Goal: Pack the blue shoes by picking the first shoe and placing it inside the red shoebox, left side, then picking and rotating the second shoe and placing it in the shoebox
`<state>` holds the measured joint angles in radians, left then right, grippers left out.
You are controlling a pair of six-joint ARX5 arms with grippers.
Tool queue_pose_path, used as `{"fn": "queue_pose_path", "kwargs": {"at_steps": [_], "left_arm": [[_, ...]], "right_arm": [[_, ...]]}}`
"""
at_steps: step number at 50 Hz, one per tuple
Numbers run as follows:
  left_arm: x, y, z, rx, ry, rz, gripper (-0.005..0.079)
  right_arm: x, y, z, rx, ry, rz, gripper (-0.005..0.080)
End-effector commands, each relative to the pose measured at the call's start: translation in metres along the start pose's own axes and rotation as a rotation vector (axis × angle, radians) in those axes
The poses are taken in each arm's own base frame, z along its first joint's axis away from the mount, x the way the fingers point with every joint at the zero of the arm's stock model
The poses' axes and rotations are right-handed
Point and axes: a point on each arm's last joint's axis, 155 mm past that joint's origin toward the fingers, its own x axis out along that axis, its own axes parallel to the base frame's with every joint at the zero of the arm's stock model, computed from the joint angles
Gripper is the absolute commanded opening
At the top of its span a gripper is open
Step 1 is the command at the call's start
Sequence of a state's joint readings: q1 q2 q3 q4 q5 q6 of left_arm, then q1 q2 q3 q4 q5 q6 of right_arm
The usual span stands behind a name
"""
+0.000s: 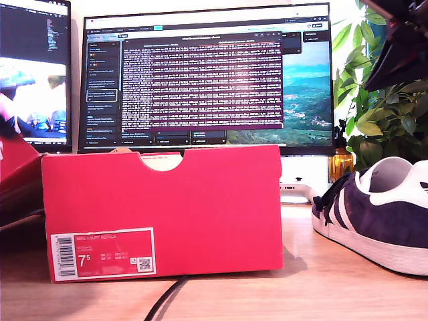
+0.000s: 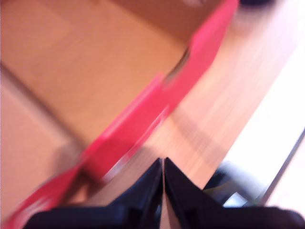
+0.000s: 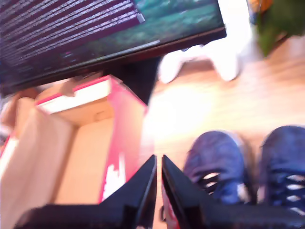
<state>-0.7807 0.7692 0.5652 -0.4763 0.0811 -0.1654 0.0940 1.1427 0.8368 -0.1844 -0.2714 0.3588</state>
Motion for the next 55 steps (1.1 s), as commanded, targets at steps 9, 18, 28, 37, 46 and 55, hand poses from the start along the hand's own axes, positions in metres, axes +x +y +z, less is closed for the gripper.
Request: {"fn": "queue_pose_path", "kwargs": {"at_steps": [9, 18, 28, 37, 46, 55], "left_arm": [[-0.008, 0.009, 0.025, -0.362, -0.177, 0.145, -0.0019], [-0.012, 0.022, -0.005, -0.475, -0.136, 0.290, -0.0019], [-0.015, 0.047, -0.025, -0.514, -0.142, 0.476, -0.0019], [-0.005, 0.057, -0.043, -0.511, -0.109, 0.548, -0.0020], [0.006, 0.060, -0.053, -0.502, -0.105, 0.566, -0.0020], [0.013, 0.067, -0.060, -0.499, -0.140, 0.574, -0.0020]], "right_arm": [[-0.002, -0.005, 0.017, -0.088, -0.053, -0.050, 0.0000], [-0.002, -0.006, 0.022, -0.116, -0.073, -0.058, 0.0000], [-0.002, -0.004, 0.026, -0.124, -0.090, -0.052, 0.0000], [-0.001, -0.007, 0.017, -0.116, -0.051, -0.063, 0.0000], [-0.002, -0.009, -0.013, -0.122, 0.071, -0.058, 0.0000], [-0.003, -0.002, -0.045, -0.133, 0.192, -0.043, 0.0001]]}}
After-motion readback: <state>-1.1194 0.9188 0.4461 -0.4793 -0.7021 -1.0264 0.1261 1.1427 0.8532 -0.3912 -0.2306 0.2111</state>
